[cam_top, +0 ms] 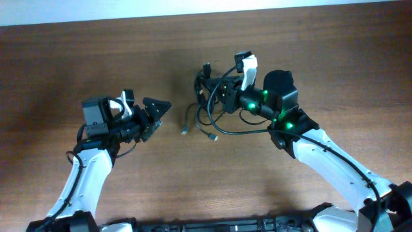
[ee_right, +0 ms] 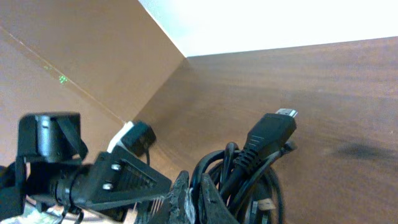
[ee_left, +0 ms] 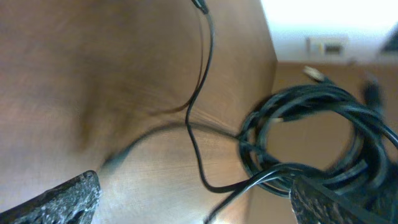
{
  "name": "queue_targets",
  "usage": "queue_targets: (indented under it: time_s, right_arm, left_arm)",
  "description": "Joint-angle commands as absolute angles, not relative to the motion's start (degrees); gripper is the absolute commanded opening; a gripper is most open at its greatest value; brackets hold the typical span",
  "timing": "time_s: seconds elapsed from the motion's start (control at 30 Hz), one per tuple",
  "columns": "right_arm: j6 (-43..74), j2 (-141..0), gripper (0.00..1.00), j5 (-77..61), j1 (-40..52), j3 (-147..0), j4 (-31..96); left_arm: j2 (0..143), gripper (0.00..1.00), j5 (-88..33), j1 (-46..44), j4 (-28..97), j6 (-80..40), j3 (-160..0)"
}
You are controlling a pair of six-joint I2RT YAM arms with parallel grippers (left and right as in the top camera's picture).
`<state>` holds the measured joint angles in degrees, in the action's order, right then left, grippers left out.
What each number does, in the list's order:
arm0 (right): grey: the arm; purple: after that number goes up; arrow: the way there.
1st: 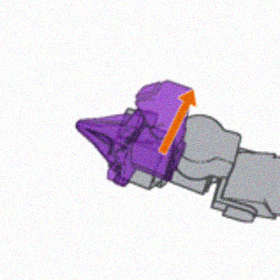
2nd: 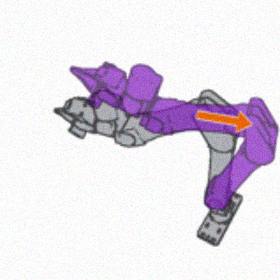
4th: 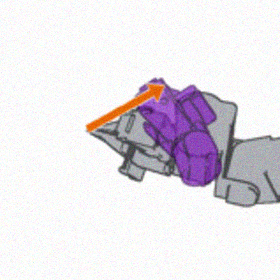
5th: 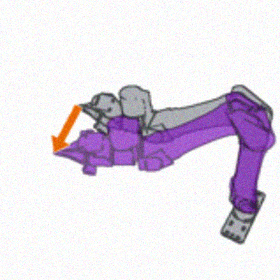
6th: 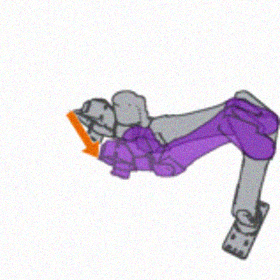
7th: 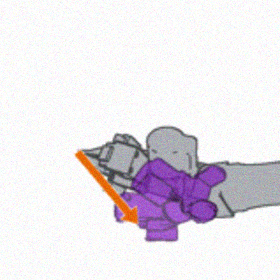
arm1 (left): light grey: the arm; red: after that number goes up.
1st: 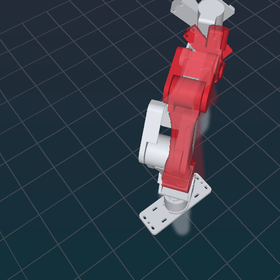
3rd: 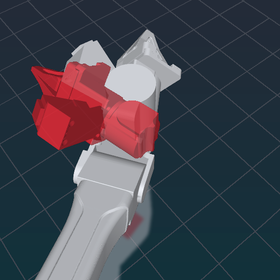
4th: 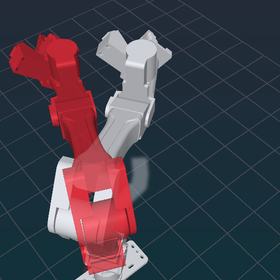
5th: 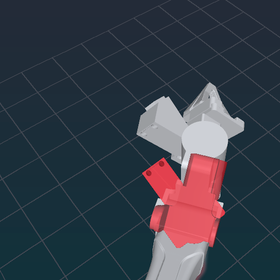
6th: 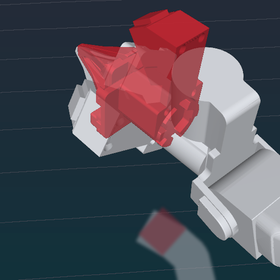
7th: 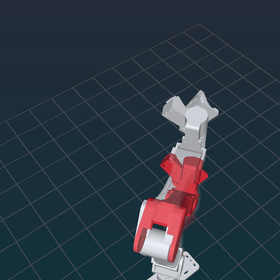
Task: Untangle cables
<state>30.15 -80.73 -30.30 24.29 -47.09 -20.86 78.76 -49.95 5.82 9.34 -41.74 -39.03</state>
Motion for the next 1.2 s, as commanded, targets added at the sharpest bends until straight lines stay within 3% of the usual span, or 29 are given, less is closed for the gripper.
queue_targets:
  time_s: [0.0,0.07,0.17,0.33,0.67,0.7,0.93,1.17]
  right_arm:
    - [30.7,-80.0,0.04,-34.0,23.5,-47.9,-21.1]
    - [30.7,-80.0,0.04,-40.0,23.5,-47.9,-21.0]
    - [36.5,-80.0,0.04,-47.5,23.5,-47.9,-21.1]
    - [53.2,-80.0,0.04,-57.5,19.7,-47.9,-22.2]
    - [56.3,-80.0,0.04,-62.2,19.5,-47.9,-26.9]
    - [55.7,-80.0,0.04,-62.1,19.5,-47.9,-26.9]
    - [55.8,-80.1,0.04,-56.7,19.5,-47.9,-26.8]
    - [55.8,-80.6,0.04,-48.9,19.5,-47.9,-26.6]
  left_arm:
    - [76.6,0.99,-56.8,7.1,6.2,-25.1,-42.1]
    - [73.4,0.99,-56.8,7.0,6.0,-17.4,-43.4]
    - [70.7,0.84,-62.2,6.5,6.1,-1.6,-43.4]
    - [70.8,0.77,-64.7,3.6,6.8,3.2,-43.3]
    - [70.8,0.79,-60.6,-0.6,6.7,3.6,-43.2]
    - [70.8,0.99,-58.3,-1.5,6.7,3.6,-43.2]
    - [70.8,0.99,-48.2,-2.0,6.7,3.5,-43.2]
    - [70.8,0.99,-46.0,-2.0,6.7,3.6,-43.2]
